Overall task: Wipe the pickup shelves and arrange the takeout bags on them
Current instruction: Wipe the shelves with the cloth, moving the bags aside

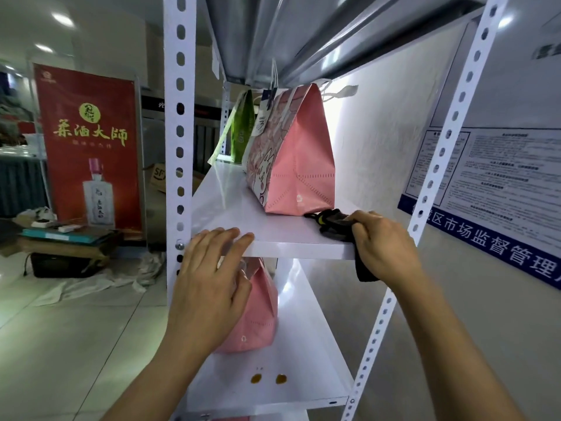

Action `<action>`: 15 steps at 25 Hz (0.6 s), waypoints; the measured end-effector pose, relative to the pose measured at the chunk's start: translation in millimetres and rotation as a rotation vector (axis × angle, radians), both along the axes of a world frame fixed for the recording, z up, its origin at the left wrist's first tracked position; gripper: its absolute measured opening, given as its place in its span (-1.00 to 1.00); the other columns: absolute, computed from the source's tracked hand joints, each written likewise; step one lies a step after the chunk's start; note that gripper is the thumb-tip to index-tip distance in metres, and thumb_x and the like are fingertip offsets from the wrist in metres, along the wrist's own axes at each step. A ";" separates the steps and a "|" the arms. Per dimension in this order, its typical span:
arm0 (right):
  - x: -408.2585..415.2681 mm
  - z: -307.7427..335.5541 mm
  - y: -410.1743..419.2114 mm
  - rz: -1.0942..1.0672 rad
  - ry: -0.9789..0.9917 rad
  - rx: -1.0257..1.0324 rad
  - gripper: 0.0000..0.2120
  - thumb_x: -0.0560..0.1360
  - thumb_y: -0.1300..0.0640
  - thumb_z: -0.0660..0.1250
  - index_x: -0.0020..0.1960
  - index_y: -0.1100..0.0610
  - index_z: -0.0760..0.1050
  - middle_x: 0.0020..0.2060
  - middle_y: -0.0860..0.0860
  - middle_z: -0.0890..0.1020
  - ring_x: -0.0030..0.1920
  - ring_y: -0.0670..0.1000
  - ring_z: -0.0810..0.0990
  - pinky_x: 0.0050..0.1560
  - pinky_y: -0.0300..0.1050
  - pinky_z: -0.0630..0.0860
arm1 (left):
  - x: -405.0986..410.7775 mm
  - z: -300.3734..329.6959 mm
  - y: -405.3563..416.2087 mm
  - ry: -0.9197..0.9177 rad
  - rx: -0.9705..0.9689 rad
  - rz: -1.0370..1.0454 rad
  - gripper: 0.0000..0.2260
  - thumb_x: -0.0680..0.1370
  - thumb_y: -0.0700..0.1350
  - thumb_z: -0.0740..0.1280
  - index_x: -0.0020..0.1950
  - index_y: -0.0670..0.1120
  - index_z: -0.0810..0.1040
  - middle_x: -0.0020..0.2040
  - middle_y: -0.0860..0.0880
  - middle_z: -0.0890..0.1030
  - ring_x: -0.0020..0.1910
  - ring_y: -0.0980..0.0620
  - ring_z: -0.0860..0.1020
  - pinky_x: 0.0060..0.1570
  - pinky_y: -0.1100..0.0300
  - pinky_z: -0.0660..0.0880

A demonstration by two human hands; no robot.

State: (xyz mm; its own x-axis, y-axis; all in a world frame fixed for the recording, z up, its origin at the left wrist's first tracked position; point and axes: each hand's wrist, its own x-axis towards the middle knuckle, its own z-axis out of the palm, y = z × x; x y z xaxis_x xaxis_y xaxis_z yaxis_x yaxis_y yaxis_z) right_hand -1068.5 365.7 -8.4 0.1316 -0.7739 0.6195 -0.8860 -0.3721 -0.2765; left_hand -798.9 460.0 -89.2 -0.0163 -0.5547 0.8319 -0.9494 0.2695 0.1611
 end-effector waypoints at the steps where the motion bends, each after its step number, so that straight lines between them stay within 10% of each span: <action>1: 3.7 0.0 2.3 -0.011 0.007 -0.006 -0.70 0.61 0.10 0.09 0.15 -0.05 0.58 0.02 0.00 0.62 -0.16 0.04 0.42 -0.17 -0.05 0.33 | -1.2 0.1 -0.4 0.010 -0.004 -0.003 -0.55 0.50 -0.06 0.23 0.40 -0.06 0.47 0.35 -0.08 0.50 0.38 -0.10 0.40 0.50 -0.07 0.18; 15: 101.7 -0.9 50.7 0.281 0.100 -0.106 -0.67 0.59 0.07 0.13 0.26 -0.07 0.56 0.06 -0.02 0.61 0.04 0.10 0.52 0.03 0.04 0.47 | -6.9 8.2 -3.1 0.148 -0.116 -0.016 -0.64 0.47 -0.17 0.23 0.26 -0.18 0.49 0.08 -0.13 0.58 0.12 -0.12 0.48 0.22 -0.04 0.37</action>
State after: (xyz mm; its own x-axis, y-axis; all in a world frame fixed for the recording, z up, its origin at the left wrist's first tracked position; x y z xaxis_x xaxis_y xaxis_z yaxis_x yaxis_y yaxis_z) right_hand -966.8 416.4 -9.3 0.3954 -0.6302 0.6682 -0.7653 -0.6283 -0.1396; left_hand -805.8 457.0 -81.1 0.1026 -0.4559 0.8841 -0.9131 0.3095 0.2656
